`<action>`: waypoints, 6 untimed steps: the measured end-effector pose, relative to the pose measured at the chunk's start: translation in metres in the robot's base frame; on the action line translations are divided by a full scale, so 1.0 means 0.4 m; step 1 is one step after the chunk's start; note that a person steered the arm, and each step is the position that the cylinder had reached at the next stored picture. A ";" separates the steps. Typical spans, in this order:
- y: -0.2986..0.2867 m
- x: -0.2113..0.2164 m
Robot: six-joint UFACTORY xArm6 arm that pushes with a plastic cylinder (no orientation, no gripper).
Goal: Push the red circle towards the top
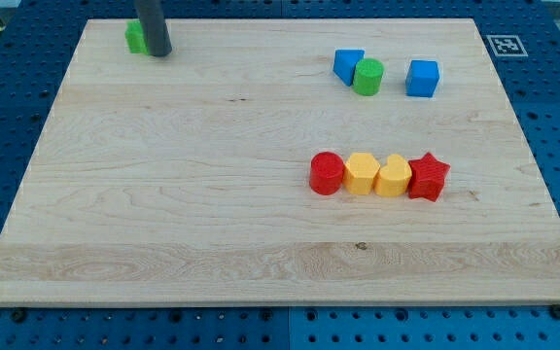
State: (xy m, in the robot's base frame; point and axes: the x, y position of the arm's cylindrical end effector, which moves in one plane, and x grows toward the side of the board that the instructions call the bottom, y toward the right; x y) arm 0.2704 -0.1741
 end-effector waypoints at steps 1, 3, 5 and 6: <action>0.000 0.014; 0.159 0.265; 0.180 0.313; 0.231 0.316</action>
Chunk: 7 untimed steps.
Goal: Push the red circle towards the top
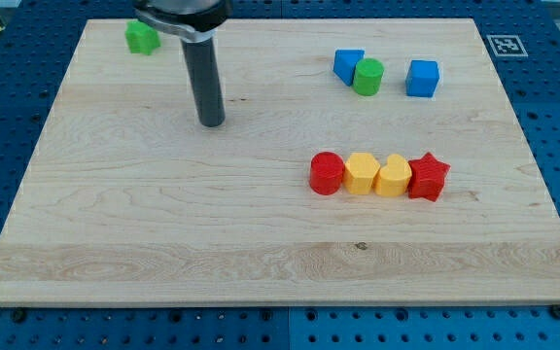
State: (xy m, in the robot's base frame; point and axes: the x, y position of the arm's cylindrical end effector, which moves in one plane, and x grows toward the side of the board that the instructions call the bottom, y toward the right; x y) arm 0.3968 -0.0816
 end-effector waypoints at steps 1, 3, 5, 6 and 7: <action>0.023 0.009; 0.085 0.269; 0.390 0.299; 0.387 0.220; 0.373 0.146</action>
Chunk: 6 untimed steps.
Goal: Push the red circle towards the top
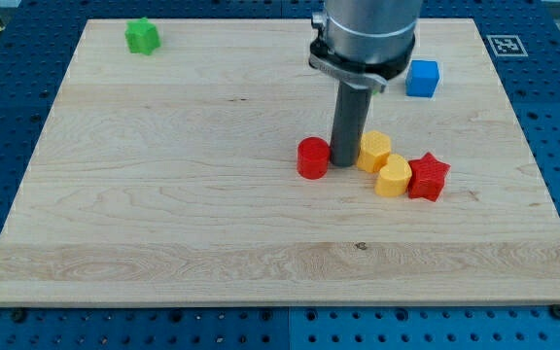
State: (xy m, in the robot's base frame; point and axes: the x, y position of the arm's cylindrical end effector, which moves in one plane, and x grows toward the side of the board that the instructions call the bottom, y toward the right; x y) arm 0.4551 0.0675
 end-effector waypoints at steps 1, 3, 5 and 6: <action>0.016 0.062; 0.010 0.176; -0.078 -0.046; -0.081 0.016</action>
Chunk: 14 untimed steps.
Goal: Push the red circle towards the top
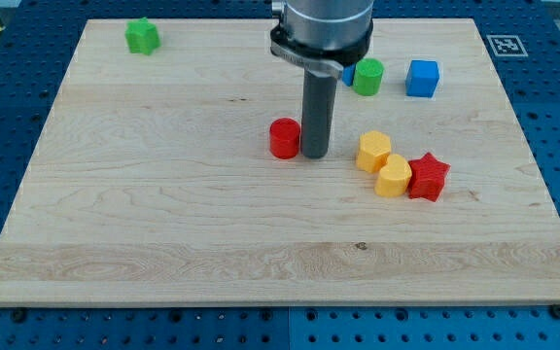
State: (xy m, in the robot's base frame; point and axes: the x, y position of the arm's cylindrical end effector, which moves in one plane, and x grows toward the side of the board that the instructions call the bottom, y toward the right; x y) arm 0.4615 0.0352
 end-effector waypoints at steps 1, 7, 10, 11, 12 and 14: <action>-0.011 0.074; -0.170 -0.247; -0.130 -0.301; -0.130 -0.301; -0.130 -0.292; -0.049 -0.307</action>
